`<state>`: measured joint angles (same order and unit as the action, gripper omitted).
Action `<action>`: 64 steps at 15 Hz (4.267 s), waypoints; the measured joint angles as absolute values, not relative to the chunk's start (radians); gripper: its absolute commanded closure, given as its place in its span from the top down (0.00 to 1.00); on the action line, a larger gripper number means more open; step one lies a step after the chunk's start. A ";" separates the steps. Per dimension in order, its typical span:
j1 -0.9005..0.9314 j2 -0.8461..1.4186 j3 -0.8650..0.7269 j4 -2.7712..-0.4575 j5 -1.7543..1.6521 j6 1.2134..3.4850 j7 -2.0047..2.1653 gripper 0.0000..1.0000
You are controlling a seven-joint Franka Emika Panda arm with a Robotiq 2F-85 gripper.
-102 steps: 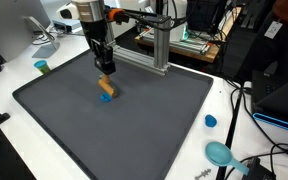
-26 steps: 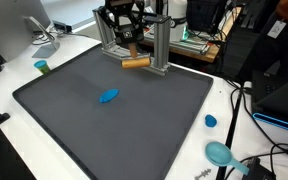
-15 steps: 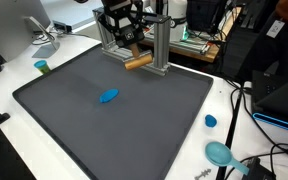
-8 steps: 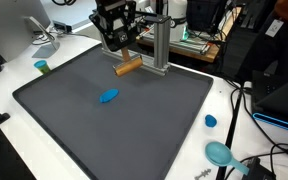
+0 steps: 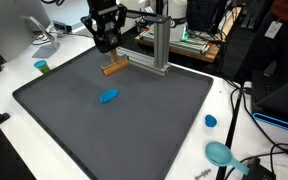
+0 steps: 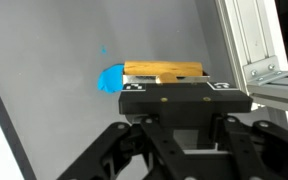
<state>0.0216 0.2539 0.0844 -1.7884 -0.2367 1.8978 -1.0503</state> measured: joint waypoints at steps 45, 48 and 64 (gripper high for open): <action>-0.121 0.421 0.035 -1.803 0.057 2.221 -1.566 0.22; -0.122 0.425 0.035 -1.802 0.057 2.224 -1.567 0.22; -0.191 0.449 0.067 -1.773 0.164 2.196 -1.659 0.22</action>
